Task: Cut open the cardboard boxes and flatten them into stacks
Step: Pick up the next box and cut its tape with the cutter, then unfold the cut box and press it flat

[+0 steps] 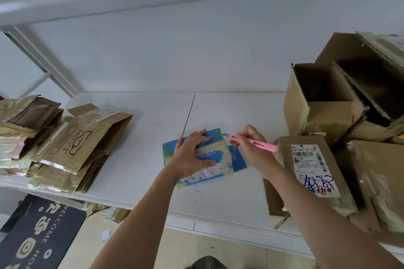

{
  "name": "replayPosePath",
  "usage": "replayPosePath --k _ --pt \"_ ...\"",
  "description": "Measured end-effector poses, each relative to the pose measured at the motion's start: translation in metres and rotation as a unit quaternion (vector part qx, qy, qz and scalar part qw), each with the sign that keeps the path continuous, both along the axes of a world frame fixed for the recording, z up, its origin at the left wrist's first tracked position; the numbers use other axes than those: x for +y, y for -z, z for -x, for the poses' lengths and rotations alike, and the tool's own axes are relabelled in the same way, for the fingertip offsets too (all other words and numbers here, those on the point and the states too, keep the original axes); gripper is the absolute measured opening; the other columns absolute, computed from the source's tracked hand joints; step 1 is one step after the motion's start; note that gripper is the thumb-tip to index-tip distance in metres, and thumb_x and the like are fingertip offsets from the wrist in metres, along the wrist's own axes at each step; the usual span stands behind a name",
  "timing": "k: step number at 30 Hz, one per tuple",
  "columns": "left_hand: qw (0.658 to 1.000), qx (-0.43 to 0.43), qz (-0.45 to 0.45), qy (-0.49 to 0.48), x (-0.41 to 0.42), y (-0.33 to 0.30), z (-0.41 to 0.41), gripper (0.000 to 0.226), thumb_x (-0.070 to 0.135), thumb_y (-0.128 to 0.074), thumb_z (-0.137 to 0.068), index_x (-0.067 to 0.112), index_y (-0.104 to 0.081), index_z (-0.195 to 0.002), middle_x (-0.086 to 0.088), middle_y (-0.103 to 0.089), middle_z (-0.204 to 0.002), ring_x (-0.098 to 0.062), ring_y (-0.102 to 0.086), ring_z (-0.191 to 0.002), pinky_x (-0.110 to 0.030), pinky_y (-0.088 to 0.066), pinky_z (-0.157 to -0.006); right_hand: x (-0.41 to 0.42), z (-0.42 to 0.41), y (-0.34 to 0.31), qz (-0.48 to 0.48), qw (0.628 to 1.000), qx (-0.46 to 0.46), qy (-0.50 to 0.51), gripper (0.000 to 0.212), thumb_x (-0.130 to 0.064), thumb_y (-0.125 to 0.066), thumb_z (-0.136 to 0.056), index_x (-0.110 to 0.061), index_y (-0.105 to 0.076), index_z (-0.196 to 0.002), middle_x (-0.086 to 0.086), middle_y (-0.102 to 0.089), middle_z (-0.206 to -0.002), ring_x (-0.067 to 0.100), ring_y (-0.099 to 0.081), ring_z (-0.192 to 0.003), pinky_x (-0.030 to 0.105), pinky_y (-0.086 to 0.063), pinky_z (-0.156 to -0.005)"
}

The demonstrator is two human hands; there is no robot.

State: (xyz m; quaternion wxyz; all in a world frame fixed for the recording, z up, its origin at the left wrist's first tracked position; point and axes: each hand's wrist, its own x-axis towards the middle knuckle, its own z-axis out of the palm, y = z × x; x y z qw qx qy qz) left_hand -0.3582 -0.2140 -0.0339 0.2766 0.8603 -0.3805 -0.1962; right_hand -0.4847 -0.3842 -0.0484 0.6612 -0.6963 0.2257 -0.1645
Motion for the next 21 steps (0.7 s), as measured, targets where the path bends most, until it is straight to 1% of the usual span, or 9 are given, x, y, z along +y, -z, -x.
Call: replayPosePath --k 2,5,8,11,13,17,18,20,21 --pt "1.000 0.002 0.000 0.000 -0.001 0.000 -0.001 0.066 0.032 -0.078 -0.080 0.031 -0.045 -0.137 0.017 -0.029 -0.153 -0.007 -0.024 -0.143 -0.036 0.009 -0.121 -0.002 0.009 0.001 0.009 1.000 0.004 -0.011 0.015 -0.014 -0.051 -0.100 -0.006 -0.048 -0.088 0.002 -0.067 -0.080 0.015 -0.066 -0.090 0.023 -0.051 -0.076" --pt "1.000 0.003 -0.003 0.001 -0.001 0.000 0.000 0.066 0.031 -0.078 -0.080 0.030 -0.045 -0.137 0.016 -0.029 -0.153 -0.007 -0.024 -0.143 -0.035 0.010 -0.120 0.000 0.021 0.000 0.020 0.999 0.006 -0.028 0.016 -0.014 -0.052 -0.100 -0.005 -0.048 -0.088 0.001 -0.064 -0.077 0.010 -0.061 -0.081 0.016 -0.048 -0.069" --pt "1.000 0.003 -0.006 0.001 0.000 0.000 0.001 0.066 0.031 -0.078 -0.080 0.030 -0.045 -0.137 0.016 -0.030 -0.152 -0.007 -0.026 -0.142 -0.035 0.009 -0.120 0.002 0.028 -0.005 0.037 0.999 0.004 -0.038 0.017 -0.014 -0.053 -0.099 -0.006 -0.048 -0.085 0.007 -0.063 -0.079 0.007 -0.058 -0.075 0.015 -0.044 -0.064" --pt "1.000 0.000 -0.010 0.001 0.000 -0.001 0.002 0.066 0.030 -0.079 -0.080 0.031 -0.045 -0.136 0.016 -0.030 -0.152 -0.007 -0.028 -0.140 -0.036 0.007 -0.121 0.005 0.040 -0.012 0.055 0.997 0.016 -0.058 0.021 -0.017 -0.055 -0.098 -0.001 -0.049 -0.088 0.010 -0.063 -0.081 0.005 -0.056 -0.070 0.012 -0.041 -0.059" --pt "1.000 -0.001 -0.010 0.000 0.000 -0.001 0.002 0.066 0.030 -0.079 -0.079 0.033 -0.045 -0.135 0.016 -0.030 -0.152 -0.008 -0.030 -0.139 -0.036 0.006 -0.121 0.006 0.046 -0.013 0.071 0.995 0.020 -0.070 0.023 -0.021 -0.055 -0.098 -0.002 -0.050 -0.088 0.013 -0.063 -0.082 0.010 -0.054 -0.068 0.015 -0.040 -0.058" --pt "1.000 -0.010 -0.021 0.000 0.000 -0.002 0.005 0.067 0.032 -0.080 -0.078 0.033 -0.045 -0.135 0.016 -0.030 -0.152 -0.008 -0.032 -0.138 -0.037 0.002 -0.122 0.007 0.049 -0.018 0.119 0.988 0.031 -0.089 0.022 -0.025 -0.054 -0.099 -0.009 -0.047 -0.086 0.015 -0.058 -0.081 0.024 -0.050 -0.068 0.026 -0.040 -0.060" --pt "1.000 -0.017 -0.025 -0.005 0.000 -0.002 0.005 0.068 0.035 -0.080 -0.078 0.034 -0.045 -0.136 0.016 -0.030 -0.153 -0.008 -0.032 -0.138 -0.038 0.000 -0.122 0.006 0.049 -0.021 0.125 0.988 0.033 -0.088 0.022 -0.023 -0.054 -0.099 -0.008 -0.047 -0.086 0.013 -0.056 -0.079 0.021 -0.051 -0.067 0.024 -0.040 -0.060" --pt "0.997 -0.054 -0.043 -0.034 0.000 -0.003 0.003 0.070 0.045 -0.077 -0.078 0.036 -0.044 -0.139 0.016 -0.031 -0.153 -0.008 -0.032 -0.139 -0.039 -0.006 -0.121 0.002 0.053 -0.028 0.143 0.987 0.022 -0.067 0.019 -0.021 -0.054 -0.099 -0.007 -0.046 -0.088 0.005 -0.054 -0.075 0.003 -0.048 -0.058 0.017 -0.039 -0.054" --pt "0.993 -0.085 -0.059 -0.054 -0.001 -0.004 0.002 0.071 0.052 -0.074 -0.078 0.036 -0.042 -0.141 0.016 -0.031 -0.153 -0.009 -0.031 -0.139 -0.040 -0.009 -0.120 -0.002 0.057 -0.031 0.186 0.981 0.011 -0.047 0.017 -0.020 -0.053 -0.100 -0.008 -0.046 -0.090 0.001 -0.054 -0.074 0.002 -0.048 -0.057 0.017 -0.040 -0.051"
